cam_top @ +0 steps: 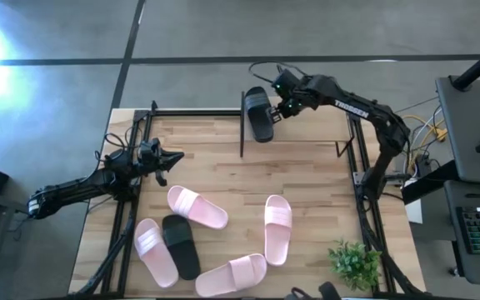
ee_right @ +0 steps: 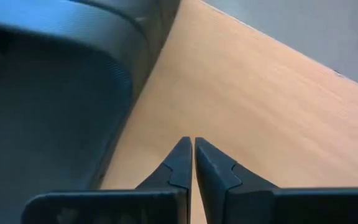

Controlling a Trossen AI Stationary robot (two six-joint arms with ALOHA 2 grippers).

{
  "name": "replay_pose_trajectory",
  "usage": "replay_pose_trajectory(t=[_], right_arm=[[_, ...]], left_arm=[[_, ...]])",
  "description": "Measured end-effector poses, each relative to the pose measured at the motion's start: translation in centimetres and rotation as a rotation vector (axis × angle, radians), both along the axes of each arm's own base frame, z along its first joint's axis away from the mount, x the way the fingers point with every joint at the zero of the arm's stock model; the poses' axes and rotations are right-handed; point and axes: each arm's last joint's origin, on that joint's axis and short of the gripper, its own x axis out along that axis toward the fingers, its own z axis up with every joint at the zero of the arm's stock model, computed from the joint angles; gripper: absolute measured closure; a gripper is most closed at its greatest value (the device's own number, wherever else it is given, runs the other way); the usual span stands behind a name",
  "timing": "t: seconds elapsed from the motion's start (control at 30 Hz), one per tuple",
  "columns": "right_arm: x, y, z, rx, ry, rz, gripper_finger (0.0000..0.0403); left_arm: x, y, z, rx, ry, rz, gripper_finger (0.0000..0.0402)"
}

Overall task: Pick and place slides into the shelf
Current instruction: Put the black slide on the shelf

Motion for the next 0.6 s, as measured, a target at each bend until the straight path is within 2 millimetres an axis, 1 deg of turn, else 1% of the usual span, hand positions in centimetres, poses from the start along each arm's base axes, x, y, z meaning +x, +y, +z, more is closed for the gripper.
replay_pose_trajectory(t=[0.13, 0.27, 0.43, 0.6], right_arm=[[0.9, -0.4, -1.3, 0.01, 0.022, 0.028, 0.039], [1.7, -0.7, -1.9, 0.02, -0.004, 0.054, 0.039], [2.4, -0.8, -1.7, -0.003, -0.082, 0.075, 0.039], [2.7, -0.7, -1.6, 0.032, -0.126, 0.104, 0.039]], left_arm=[[0.0, 0.0, 0.0, 0.0, 0.0, 0.0, 0.0402], [0.0, 0.0, 0.0, 0.0, -0.001, 0.0, 0.0402], [0.0, 0.0, 0.0, 0.0, 0.0, 0.0, 0.0402], [0.0, 0.0, 0.0, 0.0, 0.0, 0.0, 0.0402]])
